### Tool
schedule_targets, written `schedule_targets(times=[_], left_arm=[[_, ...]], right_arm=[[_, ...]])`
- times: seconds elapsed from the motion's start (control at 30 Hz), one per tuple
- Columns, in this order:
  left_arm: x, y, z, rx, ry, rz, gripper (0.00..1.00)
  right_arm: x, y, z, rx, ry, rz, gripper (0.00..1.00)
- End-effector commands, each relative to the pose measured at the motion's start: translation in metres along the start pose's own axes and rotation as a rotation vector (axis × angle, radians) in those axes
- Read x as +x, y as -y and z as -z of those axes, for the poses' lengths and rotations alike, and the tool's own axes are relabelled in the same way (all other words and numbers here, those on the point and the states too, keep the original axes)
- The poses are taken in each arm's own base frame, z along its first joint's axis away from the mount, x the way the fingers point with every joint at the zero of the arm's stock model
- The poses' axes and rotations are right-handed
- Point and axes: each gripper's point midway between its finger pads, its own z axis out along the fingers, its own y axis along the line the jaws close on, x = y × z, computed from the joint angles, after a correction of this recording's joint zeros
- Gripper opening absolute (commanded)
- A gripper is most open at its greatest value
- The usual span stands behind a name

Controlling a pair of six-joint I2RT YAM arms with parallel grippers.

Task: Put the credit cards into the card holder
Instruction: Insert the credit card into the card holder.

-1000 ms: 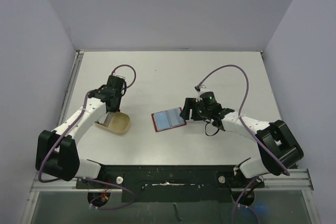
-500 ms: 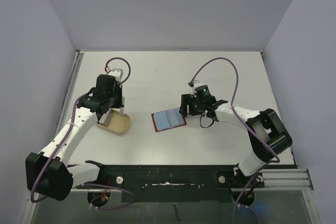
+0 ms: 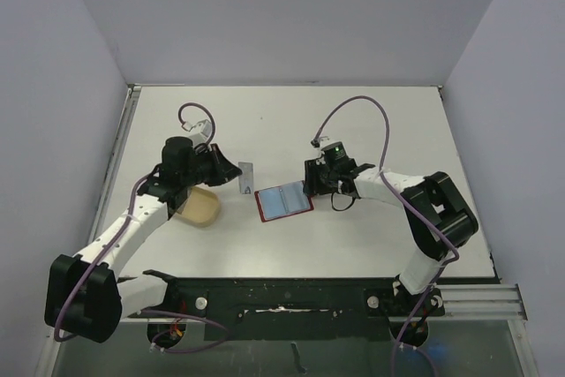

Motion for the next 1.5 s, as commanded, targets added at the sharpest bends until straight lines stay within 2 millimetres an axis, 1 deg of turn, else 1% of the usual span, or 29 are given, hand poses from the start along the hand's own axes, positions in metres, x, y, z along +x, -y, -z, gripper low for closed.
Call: schedule_targets(times=[0.0,0.1,0.27,0.47,0.6,0.7,0.93,1.47], left_arm=[[-0.015,0.037,-0.005,0.204,0.040,0.067,0.00],[-0.007,0.034,-0.011,0.206,0.012,0.090,0.00],[0.003,0.025,-0.020,0.176,-0.025,0.107,0.00],[0.025,0.013,-0.034,0.139,-0.098,0.182,0.00],[0.034,0.014,-0.044,0.143,-0.122,0.195,0.00],[0.043,0.013,-0.053,0.129,-0.142,0.189,0.00],[0.059,0.004,-0.069,0.107,-0.197,0.193,0.00],[0.074,0.003,-0.078,0.134,-0.256,0.210,0.00]], right_arm=[[-0.011,-0.015,0.001,-0.043,0.030,0.012,0.41],[-0.006,-0.021,0.001,-0.055,0.022,0.006,0.38],[0.010,-0.026,0.001,-0.050,-0.001,-0.013,0.33],[0.024,-0.031,0.005,-0.036,-0.005,-0.019,0.26],[0.028,-0.033,0.006,-0.028,-0.002,-0.022,0.24],[0.028,-0.035,0.009,-0.028,0.004,-0.027,0.24],[0.026,-0.034,0.014,-0.026,0.022,-0.028,0.25],[0.026,-0.034,0.015,-0.030,0.034,-0.039,0.29]])
